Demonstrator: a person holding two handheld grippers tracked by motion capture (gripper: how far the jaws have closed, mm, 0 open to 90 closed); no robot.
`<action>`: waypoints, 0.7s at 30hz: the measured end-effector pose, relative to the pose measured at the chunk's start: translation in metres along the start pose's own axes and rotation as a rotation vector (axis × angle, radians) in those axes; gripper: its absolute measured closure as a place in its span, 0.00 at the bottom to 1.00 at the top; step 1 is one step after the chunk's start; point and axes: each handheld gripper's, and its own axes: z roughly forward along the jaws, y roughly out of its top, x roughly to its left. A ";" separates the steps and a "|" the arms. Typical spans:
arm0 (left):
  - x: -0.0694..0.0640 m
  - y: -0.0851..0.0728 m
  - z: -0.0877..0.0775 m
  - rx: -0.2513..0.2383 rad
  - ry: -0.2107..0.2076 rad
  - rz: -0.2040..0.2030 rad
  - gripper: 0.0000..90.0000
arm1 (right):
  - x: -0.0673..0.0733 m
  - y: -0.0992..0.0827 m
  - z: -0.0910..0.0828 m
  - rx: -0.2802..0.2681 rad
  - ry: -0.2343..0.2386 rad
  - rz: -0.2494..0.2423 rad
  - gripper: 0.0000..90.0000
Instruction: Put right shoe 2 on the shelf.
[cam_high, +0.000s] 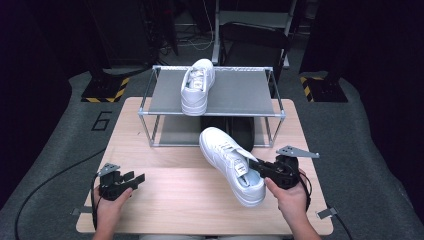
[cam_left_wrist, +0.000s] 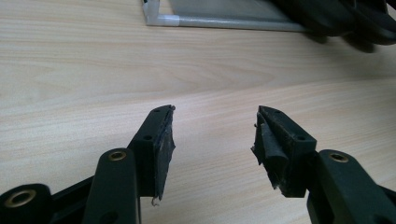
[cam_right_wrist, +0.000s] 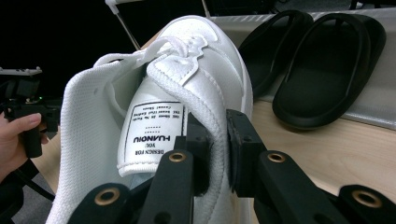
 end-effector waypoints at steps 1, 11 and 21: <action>0.000 0.000 0.000 -0.001 0.000 0.000 0.52 | 0.000 0.001 -0.002 0.001 0.002 0.004 0.89; 0.000 -0.002 0.001 0.002 -0.002 -0.001 0.52 | -0.001 0.012 -0.013 -0.015 0.000 0.001 0.89; 0.000 -0.002 0.002 0.000 0.000 0.001 0.52 | -0.002 0.024 -0.020 -0.020 0.012 -0.001 0.89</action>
